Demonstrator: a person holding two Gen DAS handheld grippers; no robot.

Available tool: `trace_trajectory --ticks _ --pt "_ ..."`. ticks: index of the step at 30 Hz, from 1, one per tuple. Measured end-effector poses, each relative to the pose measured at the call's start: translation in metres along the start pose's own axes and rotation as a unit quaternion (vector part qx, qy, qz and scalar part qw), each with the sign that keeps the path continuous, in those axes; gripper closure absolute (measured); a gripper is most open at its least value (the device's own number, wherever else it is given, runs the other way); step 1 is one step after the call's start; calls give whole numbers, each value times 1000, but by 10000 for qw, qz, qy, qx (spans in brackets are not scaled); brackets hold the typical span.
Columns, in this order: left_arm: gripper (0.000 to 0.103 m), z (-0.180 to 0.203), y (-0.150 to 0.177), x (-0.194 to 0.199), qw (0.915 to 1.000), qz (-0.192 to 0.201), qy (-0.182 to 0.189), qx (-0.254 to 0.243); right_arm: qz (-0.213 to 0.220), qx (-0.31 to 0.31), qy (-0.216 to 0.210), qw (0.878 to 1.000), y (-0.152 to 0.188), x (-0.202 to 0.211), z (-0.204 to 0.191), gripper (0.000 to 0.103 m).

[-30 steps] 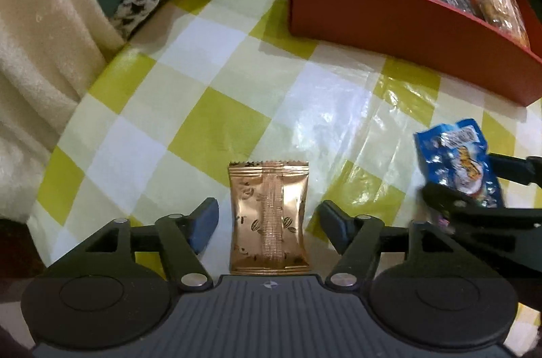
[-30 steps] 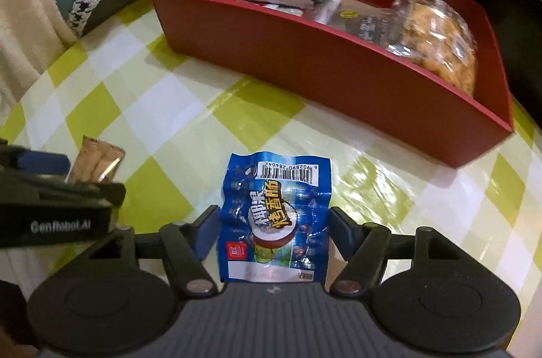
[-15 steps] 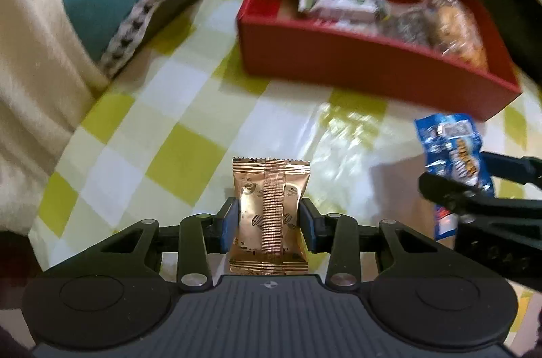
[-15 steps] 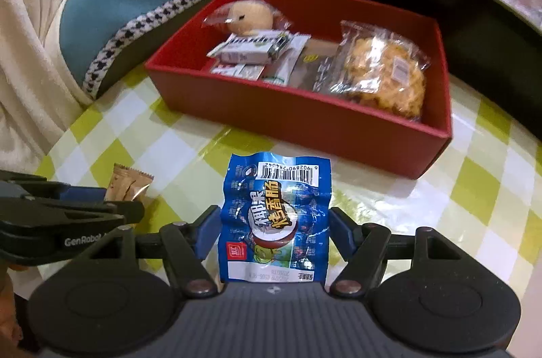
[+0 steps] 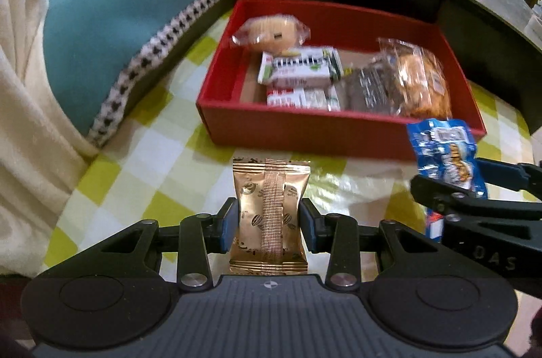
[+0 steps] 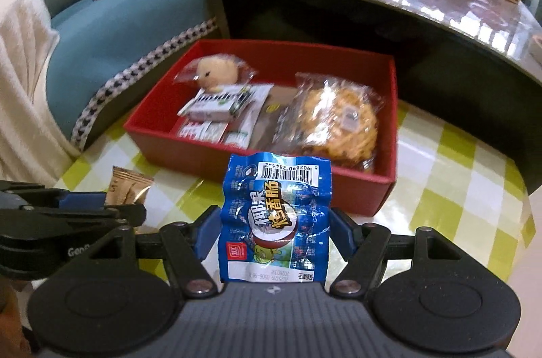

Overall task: Organize snacks
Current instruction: 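Lift both packets and carry them over the red box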

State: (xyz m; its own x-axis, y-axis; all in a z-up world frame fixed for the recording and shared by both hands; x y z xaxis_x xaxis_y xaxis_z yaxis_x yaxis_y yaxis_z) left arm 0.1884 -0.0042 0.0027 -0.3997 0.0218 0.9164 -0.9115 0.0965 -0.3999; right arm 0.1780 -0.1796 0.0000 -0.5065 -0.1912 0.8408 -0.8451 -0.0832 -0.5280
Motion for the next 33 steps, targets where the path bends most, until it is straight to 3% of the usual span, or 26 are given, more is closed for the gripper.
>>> trace_trajectory --ticks 9,33 --pt "56 8 -25 0 9997 238 -69 -54 278 -137 115 9995 -20 8 12 29" --pt "56 13 -62 -8 9990 435 -137 45 494 -377 138 9980 -48 1 29 29"
Point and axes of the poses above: each gripper's, at about its wrist camera, not at the fingertips, and x roughly against the way its jaws point, z to its right, y to its underside, the point moved 4 cm from there along -x, roughly the way its jaws point, and after that the axes turned 5 degrees about -z, right-handed, at the moved point
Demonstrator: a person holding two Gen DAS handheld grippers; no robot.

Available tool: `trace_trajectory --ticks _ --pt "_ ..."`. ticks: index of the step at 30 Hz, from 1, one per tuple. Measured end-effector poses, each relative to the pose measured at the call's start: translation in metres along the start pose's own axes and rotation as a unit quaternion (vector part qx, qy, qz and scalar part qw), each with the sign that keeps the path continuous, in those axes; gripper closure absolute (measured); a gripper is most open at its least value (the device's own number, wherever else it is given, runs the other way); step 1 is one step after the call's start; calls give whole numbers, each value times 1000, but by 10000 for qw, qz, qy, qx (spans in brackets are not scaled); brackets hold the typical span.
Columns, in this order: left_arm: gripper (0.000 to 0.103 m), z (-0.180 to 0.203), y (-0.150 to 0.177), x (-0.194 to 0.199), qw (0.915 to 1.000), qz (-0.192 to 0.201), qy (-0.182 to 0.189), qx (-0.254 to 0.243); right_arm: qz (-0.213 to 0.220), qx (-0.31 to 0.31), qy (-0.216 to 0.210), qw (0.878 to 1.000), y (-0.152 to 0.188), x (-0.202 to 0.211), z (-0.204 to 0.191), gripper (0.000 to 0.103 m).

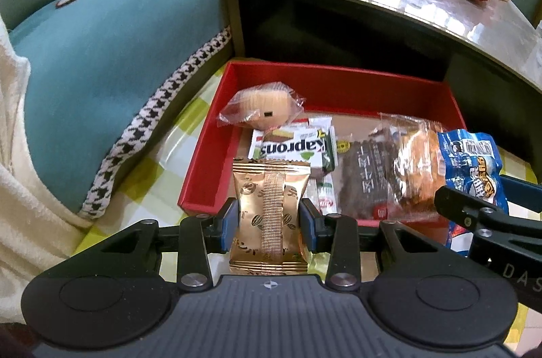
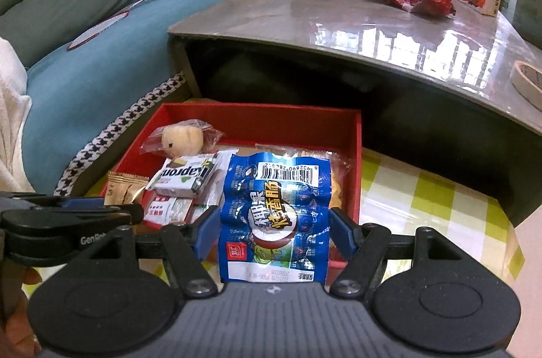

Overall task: Organize snacks
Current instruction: 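Lift both packets and carry them over the red box, then lower the gold cookie packet into the box with the left gripper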

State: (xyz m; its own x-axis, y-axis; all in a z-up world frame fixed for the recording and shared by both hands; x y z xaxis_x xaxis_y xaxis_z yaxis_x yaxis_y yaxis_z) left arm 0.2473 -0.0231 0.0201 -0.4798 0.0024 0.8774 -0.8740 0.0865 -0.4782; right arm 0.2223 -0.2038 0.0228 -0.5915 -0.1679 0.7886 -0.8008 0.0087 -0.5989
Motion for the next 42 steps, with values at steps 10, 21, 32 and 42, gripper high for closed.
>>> trace_trajectory --ticks 10,21,32,42 --pt "56 1 -15 -8 10000 39 -44 48 79 -107 16 9999 -17 -10 7 29" --pt "56 6 -30 -24 9999 13 -139 73 53 -117 27 9999 -31 -31 13 29" --pt "56 10 -35 -43 9996 -125 -250 41 -110 -93 166 9998 -33 -57 22 29" --pt "56 11 -35 -48 9994 -182 -278 39 -139 -75 184 9997 -34 -61 23 29"
Point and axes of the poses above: each gripper's, at about its wrist camera, not at the fingertips, and x roughly against the way its jaws point, z to its right, y to its underside, the point moved 4 cm from there along -x, roughly the way its jaws point, and after that the axes turned 5 degrees about -z, right-handed, at the moved point
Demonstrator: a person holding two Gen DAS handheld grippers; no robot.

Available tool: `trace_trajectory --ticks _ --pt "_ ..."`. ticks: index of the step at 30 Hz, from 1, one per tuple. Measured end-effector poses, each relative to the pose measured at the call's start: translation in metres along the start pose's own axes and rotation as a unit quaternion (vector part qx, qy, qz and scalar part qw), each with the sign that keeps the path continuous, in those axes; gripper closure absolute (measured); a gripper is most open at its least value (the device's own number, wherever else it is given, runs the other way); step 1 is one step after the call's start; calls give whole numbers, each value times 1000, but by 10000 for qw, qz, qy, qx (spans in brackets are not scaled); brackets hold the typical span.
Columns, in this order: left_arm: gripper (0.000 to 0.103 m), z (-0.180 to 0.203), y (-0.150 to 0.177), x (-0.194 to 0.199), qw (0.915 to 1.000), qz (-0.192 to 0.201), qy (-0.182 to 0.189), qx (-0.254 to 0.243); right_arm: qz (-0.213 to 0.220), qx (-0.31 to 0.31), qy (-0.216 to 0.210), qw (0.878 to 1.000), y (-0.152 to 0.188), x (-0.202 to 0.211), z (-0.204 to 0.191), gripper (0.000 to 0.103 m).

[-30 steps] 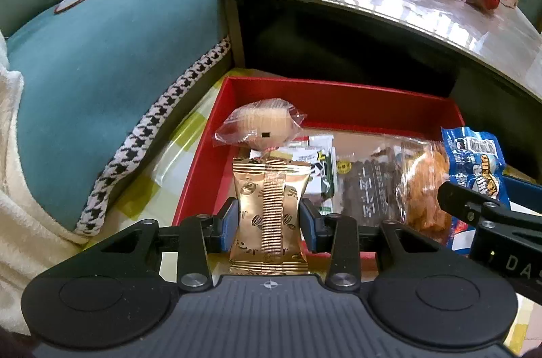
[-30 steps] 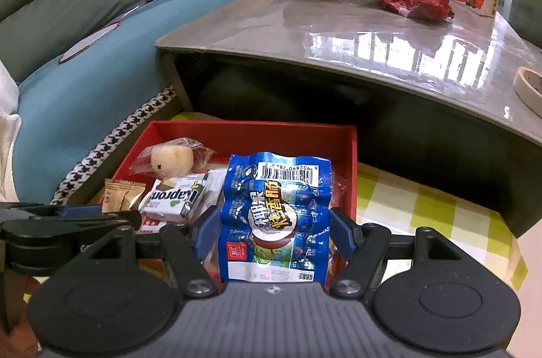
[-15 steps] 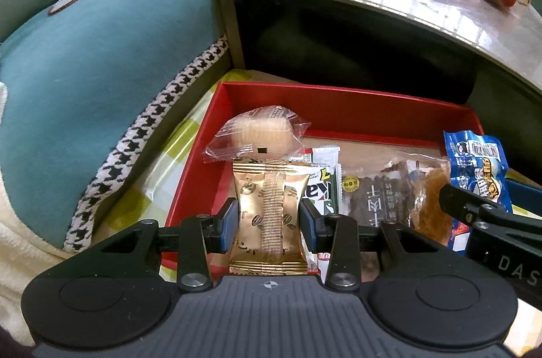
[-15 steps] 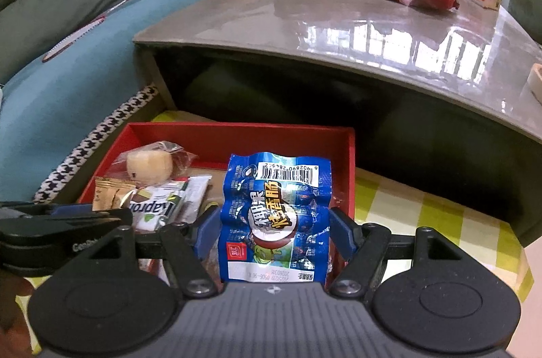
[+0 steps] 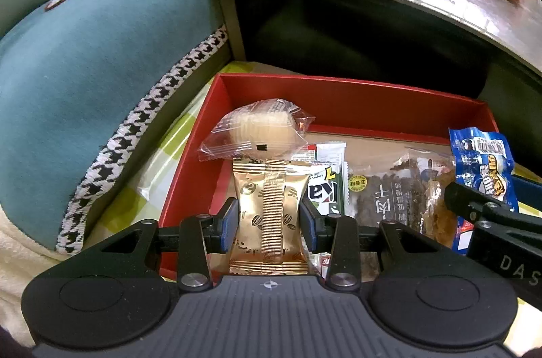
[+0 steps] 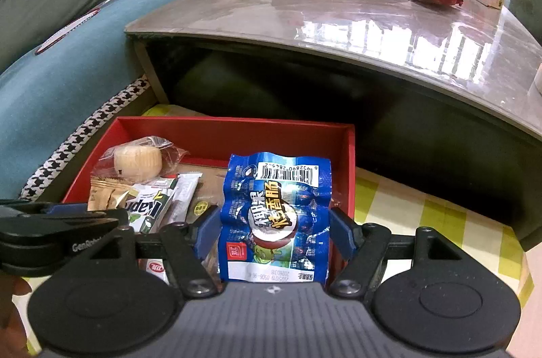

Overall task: Organize snacks
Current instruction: 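Lower the gold cookie packet into the box with the left gripper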

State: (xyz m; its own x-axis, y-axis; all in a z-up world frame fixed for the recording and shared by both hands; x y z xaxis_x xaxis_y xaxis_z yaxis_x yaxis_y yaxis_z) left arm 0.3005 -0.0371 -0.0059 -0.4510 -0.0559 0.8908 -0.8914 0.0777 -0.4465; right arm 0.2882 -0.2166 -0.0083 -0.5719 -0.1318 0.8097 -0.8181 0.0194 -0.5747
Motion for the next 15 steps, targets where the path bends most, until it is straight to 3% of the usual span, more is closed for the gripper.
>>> trace_trajectory --ticks 15 --pt "56 3 -3 -7 10000 -7 -25 -47 -60 6 24 10000 -1 -12 0 29"
Point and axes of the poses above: each gripper's, at about its wrist camera, not at the fingertips, and x roughly against the way its jaws point, z to its right, y to its underside, the point moved 4 cm from there along -x, roughly the way its jaws point, and after that the axes turned 5 degrees about -z, right-handed, at the moved point
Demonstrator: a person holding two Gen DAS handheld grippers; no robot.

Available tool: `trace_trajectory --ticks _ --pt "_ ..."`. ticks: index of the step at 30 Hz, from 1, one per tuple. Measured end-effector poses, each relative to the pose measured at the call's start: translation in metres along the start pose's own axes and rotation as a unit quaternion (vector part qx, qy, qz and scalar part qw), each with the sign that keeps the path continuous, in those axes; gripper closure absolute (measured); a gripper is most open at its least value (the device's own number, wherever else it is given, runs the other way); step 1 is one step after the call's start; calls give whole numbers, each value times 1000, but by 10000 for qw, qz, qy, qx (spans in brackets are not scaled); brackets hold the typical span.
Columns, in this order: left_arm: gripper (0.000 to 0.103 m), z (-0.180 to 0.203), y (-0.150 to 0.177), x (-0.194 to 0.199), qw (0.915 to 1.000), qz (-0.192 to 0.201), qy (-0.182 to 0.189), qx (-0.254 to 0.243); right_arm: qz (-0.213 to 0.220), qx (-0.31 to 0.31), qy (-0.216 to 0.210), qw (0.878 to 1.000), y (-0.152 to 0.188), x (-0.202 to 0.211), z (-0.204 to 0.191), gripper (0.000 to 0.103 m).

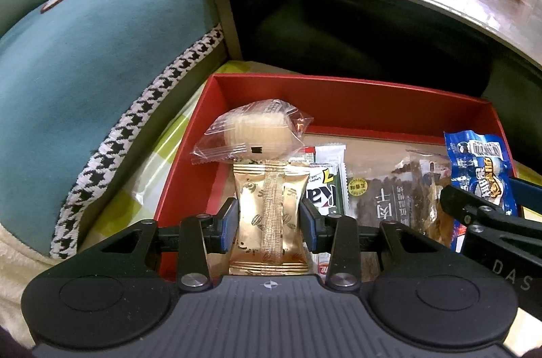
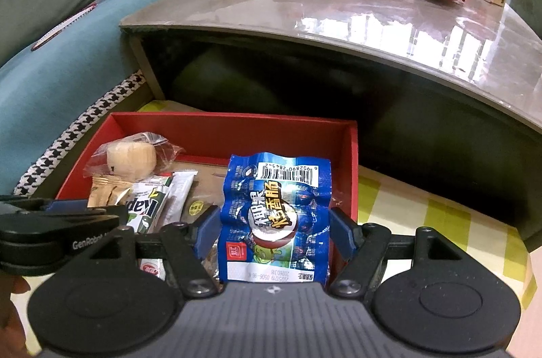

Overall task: Organize snacks
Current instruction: 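Lower the gold cookie packet into the box with the left gripper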

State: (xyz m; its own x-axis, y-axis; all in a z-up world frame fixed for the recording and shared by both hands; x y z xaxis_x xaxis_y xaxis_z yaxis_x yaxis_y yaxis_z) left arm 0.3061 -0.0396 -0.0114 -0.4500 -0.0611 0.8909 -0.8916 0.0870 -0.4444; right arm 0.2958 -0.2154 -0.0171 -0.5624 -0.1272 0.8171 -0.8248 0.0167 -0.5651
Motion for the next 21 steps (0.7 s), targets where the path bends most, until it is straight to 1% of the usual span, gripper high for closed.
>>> trace_trajectory --ticks 21 --pt "55 5 -5 -6 10000 25 -2 -92 32 44 46 10000 -2 -6 -2 29"
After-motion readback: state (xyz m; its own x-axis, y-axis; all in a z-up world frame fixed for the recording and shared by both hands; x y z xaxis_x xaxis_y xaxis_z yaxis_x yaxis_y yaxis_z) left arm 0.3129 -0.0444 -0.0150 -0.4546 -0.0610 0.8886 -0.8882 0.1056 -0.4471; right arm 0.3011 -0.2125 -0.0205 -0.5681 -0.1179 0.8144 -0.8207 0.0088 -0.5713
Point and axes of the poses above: each gripper's, at about its wrist camera, not at the fingertips, and x roughly against the way its jaws point, z to its right, y to its underside, the point moved 4 cm from there along -x, roughly the way its jaws point, and after that the axes turned 5 degrees about -z, right-handed, at the moved point
